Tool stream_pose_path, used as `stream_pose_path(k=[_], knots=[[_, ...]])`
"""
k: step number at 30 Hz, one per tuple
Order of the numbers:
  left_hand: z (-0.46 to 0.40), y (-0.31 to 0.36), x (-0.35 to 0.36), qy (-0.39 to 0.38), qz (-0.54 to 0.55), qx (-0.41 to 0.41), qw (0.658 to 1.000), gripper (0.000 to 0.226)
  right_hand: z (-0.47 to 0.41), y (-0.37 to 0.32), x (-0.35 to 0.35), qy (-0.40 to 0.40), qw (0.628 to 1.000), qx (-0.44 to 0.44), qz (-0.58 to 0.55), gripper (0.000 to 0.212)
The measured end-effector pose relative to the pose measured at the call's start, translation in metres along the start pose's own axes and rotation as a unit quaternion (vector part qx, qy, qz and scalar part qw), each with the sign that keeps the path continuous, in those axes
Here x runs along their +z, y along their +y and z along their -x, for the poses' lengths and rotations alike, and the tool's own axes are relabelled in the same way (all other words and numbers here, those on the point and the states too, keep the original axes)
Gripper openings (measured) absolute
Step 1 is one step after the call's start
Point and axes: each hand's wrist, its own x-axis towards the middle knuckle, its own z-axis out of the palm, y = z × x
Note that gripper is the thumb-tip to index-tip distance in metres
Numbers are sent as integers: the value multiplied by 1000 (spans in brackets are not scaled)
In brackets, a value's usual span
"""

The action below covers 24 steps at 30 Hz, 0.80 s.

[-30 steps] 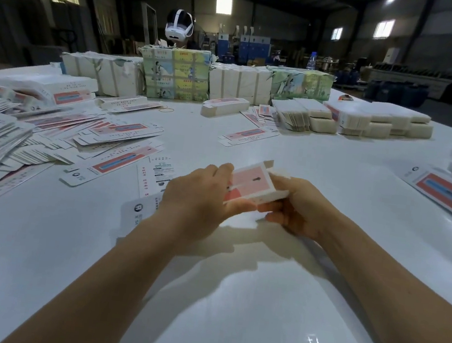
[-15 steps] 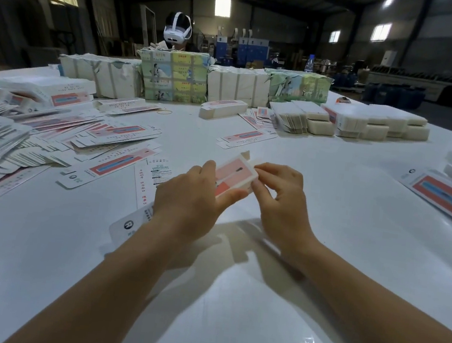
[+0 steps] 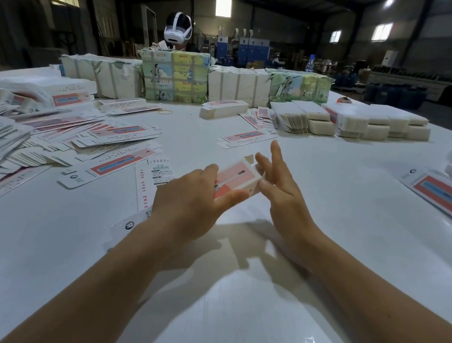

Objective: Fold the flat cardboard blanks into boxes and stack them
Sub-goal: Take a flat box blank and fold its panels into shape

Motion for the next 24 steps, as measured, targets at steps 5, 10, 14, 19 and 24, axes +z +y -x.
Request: stream_pose_path(k=[5, 10, 14, 19, 24], knots=[[1, 0, 0, -10, -2, 0, 1000, 64, 3, 5, 4, 66, 991, -46, 109, 58], [0, 2, 1, -5, -29, -6, 1000, 78, 5, 8, 11, 81, 974, -75, 197, 52], [2, 4, 3, -2, -46, 1, 999, 74, 6, 12, 14, 56, 976, -62, 202, 52], [1, 1, 3, -4, -44, 5, 999, 93, 4, 13, 13, 46, 978, -57, 194, 51], [4, -1, -3, 10, -13, 9, 1000, 74, -7, 3, -3, 192, 981, 19, 21, 41]])
